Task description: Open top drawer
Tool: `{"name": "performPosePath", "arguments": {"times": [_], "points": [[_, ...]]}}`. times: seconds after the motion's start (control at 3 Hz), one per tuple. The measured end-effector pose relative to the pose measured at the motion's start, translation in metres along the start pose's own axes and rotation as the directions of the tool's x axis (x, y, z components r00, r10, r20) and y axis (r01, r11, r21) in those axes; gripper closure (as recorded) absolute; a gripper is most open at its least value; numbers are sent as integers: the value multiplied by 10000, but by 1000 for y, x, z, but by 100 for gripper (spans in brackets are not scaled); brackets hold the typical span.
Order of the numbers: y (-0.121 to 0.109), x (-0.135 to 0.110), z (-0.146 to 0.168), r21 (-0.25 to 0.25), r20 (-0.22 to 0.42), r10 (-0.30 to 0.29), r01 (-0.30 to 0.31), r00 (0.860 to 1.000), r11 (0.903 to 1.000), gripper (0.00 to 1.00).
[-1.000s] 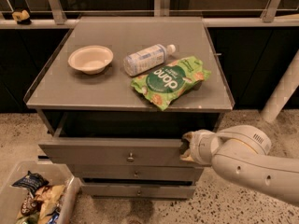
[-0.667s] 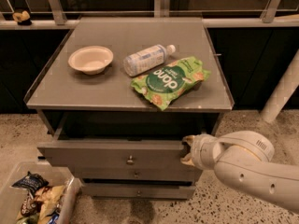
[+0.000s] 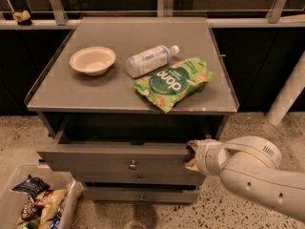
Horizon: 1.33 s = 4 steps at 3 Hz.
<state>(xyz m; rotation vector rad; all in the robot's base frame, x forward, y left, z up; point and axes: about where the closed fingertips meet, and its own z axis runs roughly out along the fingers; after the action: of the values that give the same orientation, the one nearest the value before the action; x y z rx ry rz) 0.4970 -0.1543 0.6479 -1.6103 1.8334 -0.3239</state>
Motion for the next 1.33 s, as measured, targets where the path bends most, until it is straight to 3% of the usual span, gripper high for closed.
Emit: {"name": "performPosePath", "arguments": {"times": [1.33], "points": [[15, -1, -19, 184, 170, 97, -100, 9998, 9998, 100]]}}
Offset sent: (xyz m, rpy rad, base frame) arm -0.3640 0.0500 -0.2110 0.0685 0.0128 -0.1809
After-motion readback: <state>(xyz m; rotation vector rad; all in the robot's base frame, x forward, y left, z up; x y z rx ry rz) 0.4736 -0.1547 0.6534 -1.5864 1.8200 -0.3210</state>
